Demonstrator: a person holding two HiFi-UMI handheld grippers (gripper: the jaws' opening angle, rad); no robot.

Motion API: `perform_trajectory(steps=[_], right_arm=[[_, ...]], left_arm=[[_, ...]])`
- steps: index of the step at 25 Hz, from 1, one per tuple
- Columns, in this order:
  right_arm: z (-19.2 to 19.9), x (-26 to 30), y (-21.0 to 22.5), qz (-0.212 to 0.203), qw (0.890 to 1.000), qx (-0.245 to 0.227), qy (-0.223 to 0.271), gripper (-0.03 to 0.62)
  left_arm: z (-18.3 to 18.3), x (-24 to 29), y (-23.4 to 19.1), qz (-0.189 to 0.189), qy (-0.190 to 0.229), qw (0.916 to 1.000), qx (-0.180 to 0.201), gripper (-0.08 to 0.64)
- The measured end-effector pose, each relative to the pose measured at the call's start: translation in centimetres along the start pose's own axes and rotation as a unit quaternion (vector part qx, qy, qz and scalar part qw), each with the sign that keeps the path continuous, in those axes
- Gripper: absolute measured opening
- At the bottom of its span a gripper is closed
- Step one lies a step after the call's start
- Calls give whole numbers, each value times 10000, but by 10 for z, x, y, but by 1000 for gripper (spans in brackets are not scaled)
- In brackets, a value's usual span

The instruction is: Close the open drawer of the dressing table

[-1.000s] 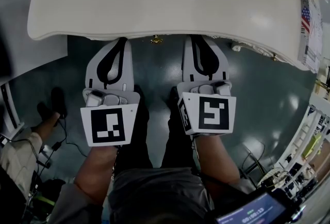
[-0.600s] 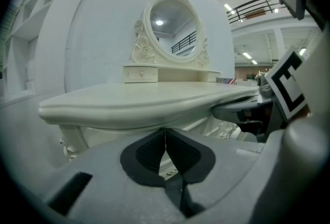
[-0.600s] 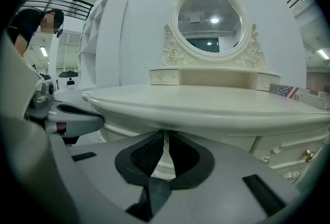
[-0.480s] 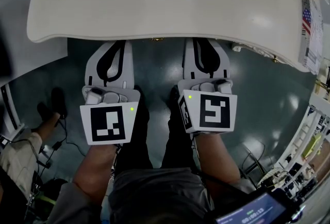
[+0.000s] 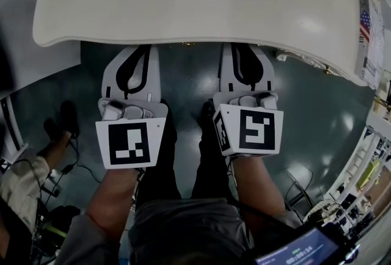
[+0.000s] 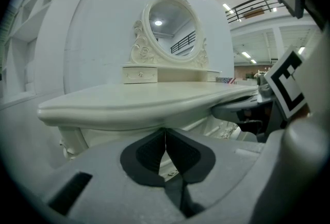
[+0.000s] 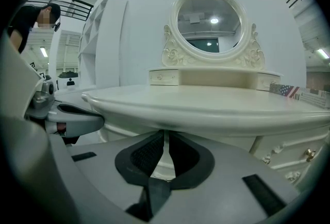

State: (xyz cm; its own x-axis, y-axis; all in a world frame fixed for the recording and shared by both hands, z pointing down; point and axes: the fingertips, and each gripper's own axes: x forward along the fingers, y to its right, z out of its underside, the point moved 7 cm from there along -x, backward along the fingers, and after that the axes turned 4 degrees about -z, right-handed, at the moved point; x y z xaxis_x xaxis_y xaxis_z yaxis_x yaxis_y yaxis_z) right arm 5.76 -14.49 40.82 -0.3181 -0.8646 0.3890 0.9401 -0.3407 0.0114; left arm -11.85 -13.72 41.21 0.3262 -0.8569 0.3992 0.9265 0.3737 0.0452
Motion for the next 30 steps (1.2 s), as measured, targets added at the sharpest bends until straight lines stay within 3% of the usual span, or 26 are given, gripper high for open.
perform_trajectory(steps=[13, 21, 30], right_arm=[[-8, -40, -20, -282, 9996, 16, -48, 17], [-85, -95, -36, -546, 9963, -200, 625, 17], [-151, -176, -44, -863, 9875, -550, 1199, 15]], left_arm=[[-14, -46, 23, -86, 15, 9999, -124, 17], [-90, -106, 24, -552, 672, 9962, -73, 17], [-161, -183, 63, -880, 1288, 9877, 131, 17]])
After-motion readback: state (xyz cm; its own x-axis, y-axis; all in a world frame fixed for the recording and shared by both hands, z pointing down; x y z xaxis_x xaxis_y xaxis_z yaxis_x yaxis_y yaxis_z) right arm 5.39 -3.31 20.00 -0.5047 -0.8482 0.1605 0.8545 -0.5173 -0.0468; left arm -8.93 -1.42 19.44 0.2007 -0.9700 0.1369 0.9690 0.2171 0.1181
